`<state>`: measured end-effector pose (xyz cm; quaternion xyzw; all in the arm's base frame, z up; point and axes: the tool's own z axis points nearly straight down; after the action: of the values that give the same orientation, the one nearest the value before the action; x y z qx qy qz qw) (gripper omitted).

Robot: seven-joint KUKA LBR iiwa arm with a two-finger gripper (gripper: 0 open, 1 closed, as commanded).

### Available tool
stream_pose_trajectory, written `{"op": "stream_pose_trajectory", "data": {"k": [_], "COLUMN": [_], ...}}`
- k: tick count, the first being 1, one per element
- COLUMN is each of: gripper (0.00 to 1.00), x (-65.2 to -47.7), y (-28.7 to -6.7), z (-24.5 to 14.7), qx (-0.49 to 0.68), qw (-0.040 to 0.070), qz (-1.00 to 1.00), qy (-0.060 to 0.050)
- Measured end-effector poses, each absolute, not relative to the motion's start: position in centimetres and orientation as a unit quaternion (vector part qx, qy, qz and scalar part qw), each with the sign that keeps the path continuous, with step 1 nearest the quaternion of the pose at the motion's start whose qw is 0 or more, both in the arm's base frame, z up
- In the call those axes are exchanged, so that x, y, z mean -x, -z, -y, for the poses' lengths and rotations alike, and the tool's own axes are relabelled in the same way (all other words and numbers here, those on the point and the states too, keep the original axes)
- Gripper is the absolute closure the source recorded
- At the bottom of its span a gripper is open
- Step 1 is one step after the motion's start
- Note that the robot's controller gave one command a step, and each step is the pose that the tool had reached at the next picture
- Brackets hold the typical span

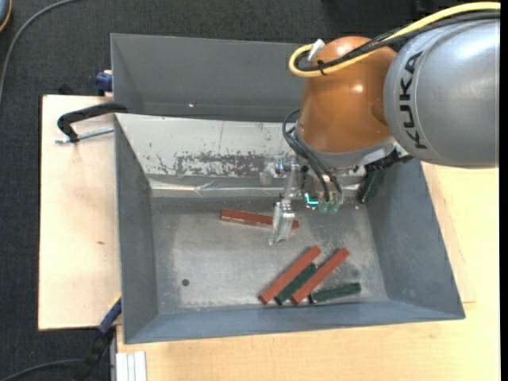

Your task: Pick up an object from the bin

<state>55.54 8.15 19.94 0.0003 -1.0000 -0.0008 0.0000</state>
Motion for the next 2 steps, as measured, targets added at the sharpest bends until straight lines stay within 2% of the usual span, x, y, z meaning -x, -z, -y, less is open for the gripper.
{"op": "stream_pose_trajectory", "data": {"k": [1,2], "gripper": [0.0,0.0], "x": [-56.8,-60.0], "y": [-7.1,-7.1], "z": [-8.5,-7.4], "qx": [-0.129,-0.076], "qw": [-0.002,-0.003], "qz": [0.992,0.997], "qy": [0.001,0.001]}}
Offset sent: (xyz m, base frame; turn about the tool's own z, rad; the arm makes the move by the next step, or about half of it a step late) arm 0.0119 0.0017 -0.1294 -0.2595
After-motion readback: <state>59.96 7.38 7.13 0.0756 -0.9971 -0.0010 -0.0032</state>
